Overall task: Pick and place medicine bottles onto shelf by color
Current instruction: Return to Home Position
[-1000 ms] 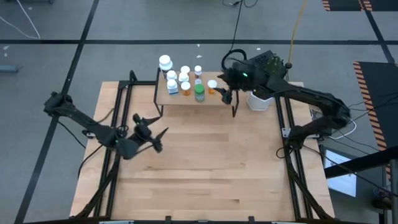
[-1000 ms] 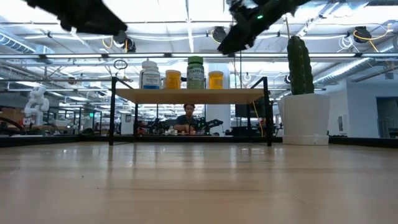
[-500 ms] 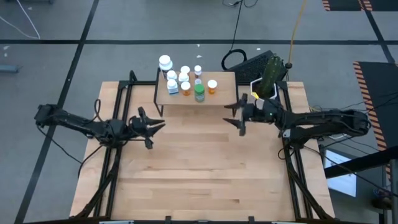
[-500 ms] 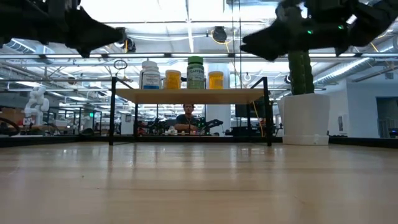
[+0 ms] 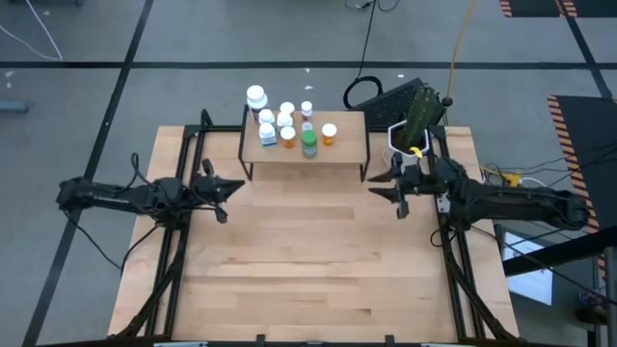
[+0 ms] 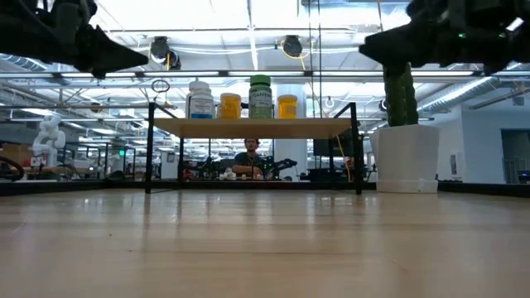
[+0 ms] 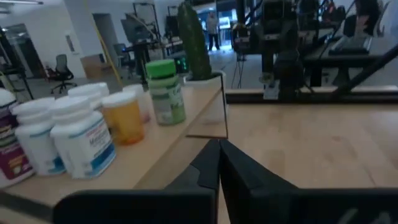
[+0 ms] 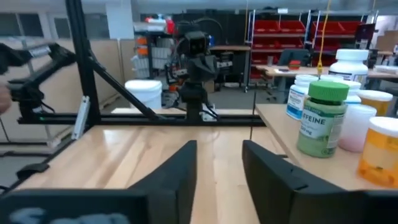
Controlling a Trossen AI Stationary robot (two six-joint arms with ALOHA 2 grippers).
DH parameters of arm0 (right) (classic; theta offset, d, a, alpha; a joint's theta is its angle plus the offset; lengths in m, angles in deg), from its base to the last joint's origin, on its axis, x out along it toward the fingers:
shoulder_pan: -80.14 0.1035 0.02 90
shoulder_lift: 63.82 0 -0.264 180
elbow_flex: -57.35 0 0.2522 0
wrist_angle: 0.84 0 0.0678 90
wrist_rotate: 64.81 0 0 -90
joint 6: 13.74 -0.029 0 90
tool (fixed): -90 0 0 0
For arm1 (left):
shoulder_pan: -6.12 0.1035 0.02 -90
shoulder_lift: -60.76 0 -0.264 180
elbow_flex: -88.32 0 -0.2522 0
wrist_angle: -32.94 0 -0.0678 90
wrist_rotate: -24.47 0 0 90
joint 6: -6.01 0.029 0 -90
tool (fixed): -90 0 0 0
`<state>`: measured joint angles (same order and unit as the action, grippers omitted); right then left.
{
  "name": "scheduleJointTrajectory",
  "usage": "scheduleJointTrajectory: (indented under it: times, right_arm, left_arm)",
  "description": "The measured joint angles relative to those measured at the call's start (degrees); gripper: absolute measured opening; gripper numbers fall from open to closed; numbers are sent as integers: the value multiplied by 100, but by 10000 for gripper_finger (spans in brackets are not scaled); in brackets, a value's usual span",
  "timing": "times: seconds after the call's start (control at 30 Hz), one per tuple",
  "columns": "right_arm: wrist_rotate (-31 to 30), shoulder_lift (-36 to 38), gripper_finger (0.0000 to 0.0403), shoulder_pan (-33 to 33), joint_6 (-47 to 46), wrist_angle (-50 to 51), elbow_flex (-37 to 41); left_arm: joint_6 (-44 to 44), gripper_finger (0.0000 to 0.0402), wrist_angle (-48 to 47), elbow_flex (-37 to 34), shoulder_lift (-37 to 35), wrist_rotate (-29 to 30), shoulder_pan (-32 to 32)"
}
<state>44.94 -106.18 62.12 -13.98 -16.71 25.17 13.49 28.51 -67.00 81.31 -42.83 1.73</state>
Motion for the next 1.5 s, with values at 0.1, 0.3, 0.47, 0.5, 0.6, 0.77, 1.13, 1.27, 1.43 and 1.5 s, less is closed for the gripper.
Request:
scheduleJointTrajectory:
  times: [0.1,0.3,0.47,0.5,0.6,0.77,1.13,1.27,1.43,1.5]
  right_arm:
    - [0,454,100,0,-101,-10,345]
    - [0,1161,59,-2,-193,-14,902]
    - [-2,1531,36,-2,-81,-17,1241]
    - [-2,1571,32,-5,-54,-46,1297]
    - [-2,1696,24,-65,-113,-54,1449]
    - [4,1857,20,-150,-297,-53,1665]
    - [567,1922,20,-151,-292,220,1743]
    - [583,1922,20,-151,-378,818,1747]
    - [557,1918,20,-151,-487,1111,1749]
    - [559,1918,20,-151,-470,1105,1751]
  left_arm:
    - [-8,4,-415,0,-351,-28,-1]
    - [-23,13,-1301,-6,-1023,-315,-1]
    - [-64,4,-1380,-364,-1327,-538,-1]
    - [-39,5,-1343,-433,-1379,-556,-1]
    - [-6,13,-1442,-573,-1498,-554,-1]
    - [-73,11,-1551,-729,-1575,-364,81]
    - [-662,34,-1535,-737,-1251,-444,288]
    - [-398,43,-1527,-739,-1093,-422,288]
    - [-191,43,-1525,-739,-1041,-420,288]
    - [-196,41,-1525,-739,-1040,-420,288]
